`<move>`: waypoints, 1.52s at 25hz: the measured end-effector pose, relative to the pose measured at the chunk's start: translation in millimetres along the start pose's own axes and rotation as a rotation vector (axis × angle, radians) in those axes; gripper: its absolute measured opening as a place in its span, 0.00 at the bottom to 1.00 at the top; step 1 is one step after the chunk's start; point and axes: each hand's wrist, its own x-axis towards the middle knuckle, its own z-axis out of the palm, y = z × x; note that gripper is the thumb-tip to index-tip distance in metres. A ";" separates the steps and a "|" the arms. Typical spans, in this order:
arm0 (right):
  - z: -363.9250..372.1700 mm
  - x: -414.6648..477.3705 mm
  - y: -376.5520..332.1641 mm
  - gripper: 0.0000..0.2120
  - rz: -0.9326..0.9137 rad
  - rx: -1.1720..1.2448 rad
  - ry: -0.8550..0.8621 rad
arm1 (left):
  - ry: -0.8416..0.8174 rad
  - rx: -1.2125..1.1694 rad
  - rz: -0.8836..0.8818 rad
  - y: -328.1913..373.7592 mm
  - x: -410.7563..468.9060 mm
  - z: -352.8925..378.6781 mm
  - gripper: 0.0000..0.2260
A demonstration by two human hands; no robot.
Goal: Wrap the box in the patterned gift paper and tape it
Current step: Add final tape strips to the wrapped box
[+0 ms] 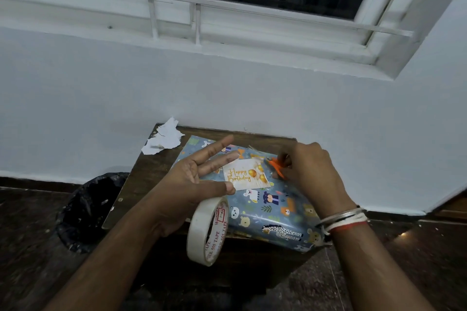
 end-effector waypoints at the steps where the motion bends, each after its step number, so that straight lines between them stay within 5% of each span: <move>1: 1.2 4.7 -4.3 0.03 -0.027 -0.102 -0.047 | -0.007 0.004 -0.001 0.6 0.1 1.5 0.37; 9: -4.2 10.0 -17.4 0.11 -0.113 -0.246 -0.207 | 0.016 0.070 0.021 -0.7 2.2 1.3 0.40; 13: -7.7 7.8 -20.8 0.04 -0.115 -0.219 -0.132 | 0.022 0.118 0.024 -2.1 4.8 2.0 0.41; 17: -6.9 8.1 -17.0 0.05 -0.126 -0.246 -0.247 | 0.018 0.155 0.043 -1.5 8.1 5.8 0.41; 19: -8.7 1.3 -19.4 0.05 -0.066 0.033 -0.132 | 0.015 0.131 0.063 -3.9 10.6 8.0 0.41; 22: -11.3 -16.8 -34.2 0.05 0.218 1.041 -0.056 | -0.005 0.081 0.075 -5.4 13.9 13.5 0.41; 24: -10.5 -23.1 -39.5 0.07 0.341 1.390 -0.108 | -0.013 0.063 0.084 -7.7 16.4 17.5 0.41; 28: -15.7 -24.3 -46.0 0.12 0.399 1.497 -0.104 | -0.032 0.065 0.088 -10.1 18.2 28.0 0.42; 38: -29.4 -35.3 -41.4 0.21 0.326 1.325 -0.026 | -0.051 0.194 0.061 -9.9 18.5 32.9 0.46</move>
